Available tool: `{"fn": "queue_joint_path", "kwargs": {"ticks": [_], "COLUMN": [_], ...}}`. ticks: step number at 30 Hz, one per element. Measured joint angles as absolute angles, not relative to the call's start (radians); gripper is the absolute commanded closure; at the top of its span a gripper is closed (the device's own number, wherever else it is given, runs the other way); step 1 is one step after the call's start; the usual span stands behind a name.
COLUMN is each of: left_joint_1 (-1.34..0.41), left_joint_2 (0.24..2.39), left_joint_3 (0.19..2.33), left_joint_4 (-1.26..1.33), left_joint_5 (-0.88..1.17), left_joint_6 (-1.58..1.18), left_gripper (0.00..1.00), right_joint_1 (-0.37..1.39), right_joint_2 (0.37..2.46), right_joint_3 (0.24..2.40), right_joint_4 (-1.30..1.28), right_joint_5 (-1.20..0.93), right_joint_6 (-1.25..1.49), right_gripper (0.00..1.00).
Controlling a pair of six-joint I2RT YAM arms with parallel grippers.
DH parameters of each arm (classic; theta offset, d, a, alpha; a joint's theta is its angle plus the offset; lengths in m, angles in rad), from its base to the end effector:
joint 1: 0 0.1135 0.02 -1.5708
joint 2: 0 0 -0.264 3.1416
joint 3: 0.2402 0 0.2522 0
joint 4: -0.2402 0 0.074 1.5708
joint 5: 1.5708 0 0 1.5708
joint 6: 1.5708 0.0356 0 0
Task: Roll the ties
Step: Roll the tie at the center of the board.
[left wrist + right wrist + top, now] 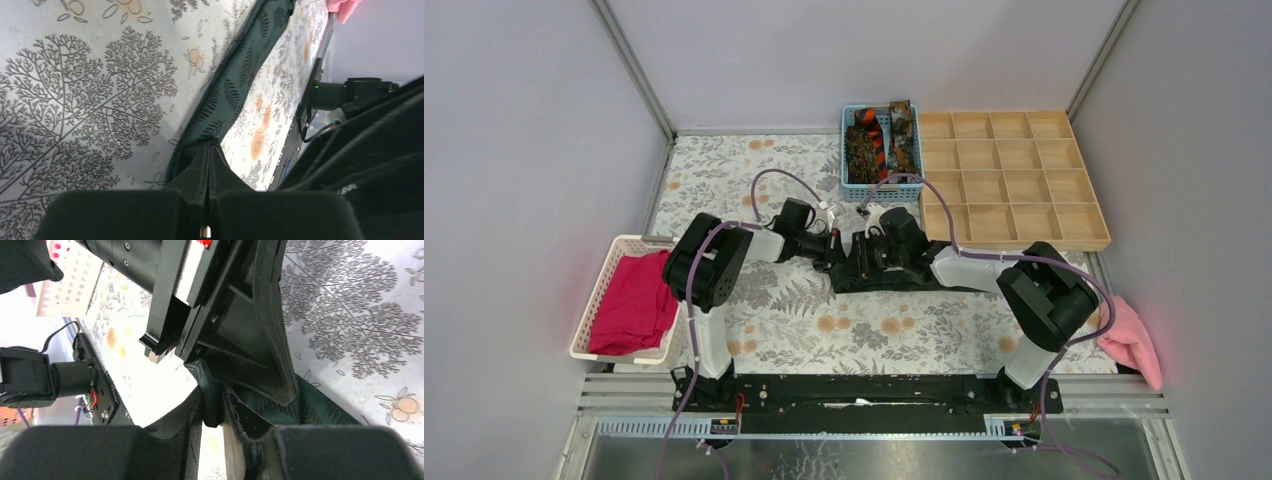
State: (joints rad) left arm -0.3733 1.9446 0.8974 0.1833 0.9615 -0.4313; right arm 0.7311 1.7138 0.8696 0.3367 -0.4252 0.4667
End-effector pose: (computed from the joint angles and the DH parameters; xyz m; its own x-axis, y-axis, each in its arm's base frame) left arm 0.3172 -0.1556 0.1054 -0.9377 0.1103 -0.3293 0.3441 0.4235 -0.8380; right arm 0.2569 0.2501 0.1798 -0.7175 -0.0930 -0.6903 -0.6201 0.5367 0.5723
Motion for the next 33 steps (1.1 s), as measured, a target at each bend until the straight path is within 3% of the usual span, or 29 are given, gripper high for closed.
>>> {"fn": "queue_joint_path", "kwargs": {"ticks": [18,33], "left_joint_1": [-0.379,-0.38], "left_joint_2": [1.957,1.985], "left_joint_3": [1.019,1.019], "left_joint_4": [0.034,0.022], "left_joint_5": [0.9,0.902], "left_joint_6": [-0.359,-0.357], "left_gripper": [1.0,1.0], "right_joint_1": [0.708,0.698], "right_joint_2": [1.621,1.487], "right_joint_3": [0.836,0.653], "right_joint_4": [0.295,0.297], "right_joint_5": [-0.261,-0.044], "right_joint_6": [0.441,0.488], "right_gripper": [0.76,0.81]}}
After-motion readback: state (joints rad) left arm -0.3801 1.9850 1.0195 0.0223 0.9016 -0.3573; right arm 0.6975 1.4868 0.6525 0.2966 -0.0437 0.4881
